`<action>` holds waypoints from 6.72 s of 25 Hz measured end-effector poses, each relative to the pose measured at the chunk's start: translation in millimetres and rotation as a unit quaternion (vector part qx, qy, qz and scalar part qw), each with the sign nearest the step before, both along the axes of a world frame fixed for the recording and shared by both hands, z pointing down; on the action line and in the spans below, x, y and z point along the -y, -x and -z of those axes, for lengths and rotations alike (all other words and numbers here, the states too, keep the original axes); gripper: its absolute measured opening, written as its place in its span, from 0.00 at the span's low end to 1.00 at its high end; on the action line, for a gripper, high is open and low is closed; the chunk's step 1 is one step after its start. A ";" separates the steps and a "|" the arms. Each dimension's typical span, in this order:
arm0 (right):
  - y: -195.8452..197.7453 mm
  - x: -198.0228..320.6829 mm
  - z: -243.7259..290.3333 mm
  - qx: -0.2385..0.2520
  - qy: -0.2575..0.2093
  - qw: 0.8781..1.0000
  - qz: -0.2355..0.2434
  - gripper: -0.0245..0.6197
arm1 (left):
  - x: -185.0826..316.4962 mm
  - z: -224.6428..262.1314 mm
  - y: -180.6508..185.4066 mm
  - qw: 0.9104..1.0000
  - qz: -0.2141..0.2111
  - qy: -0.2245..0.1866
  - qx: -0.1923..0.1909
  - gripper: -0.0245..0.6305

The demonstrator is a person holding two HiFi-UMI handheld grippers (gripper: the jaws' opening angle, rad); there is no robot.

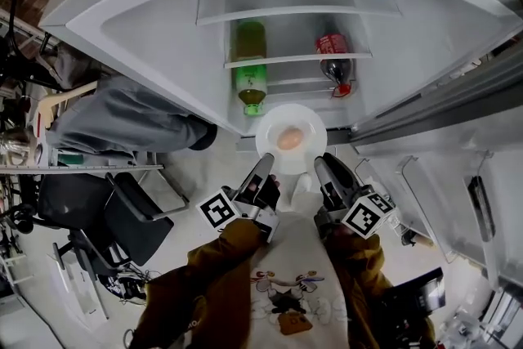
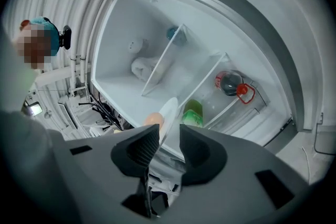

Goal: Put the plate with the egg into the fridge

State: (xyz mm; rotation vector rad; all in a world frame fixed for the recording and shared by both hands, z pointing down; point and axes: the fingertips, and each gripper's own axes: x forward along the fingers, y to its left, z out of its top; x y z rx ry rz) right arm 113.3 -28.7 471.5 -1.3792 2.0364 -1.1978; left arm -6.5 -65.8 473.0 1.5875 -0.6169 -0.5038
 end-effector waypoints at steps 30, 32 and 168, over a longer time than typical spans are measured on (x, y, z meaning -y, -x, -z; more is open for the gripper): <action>31.6 51.0 4.7 0.069 0.045 0.996 0.019 0.15 | 52.4 7.8 -13.5 0.999 0.025 -0.003 -0.026 0.07; 32.9 52.3 3.7 0.086 0.052 0.995 0.015 0.13 | 53.3 6.2 -12.0 0.999 0.028 0.000 -0.022 0.07; -24.8 256.0 -14.3 0.186 0.114 0.972 -0.088 0.07 | 60.0 46.9 -26.0 0.917 -0.133 -0.294 0.235 0.05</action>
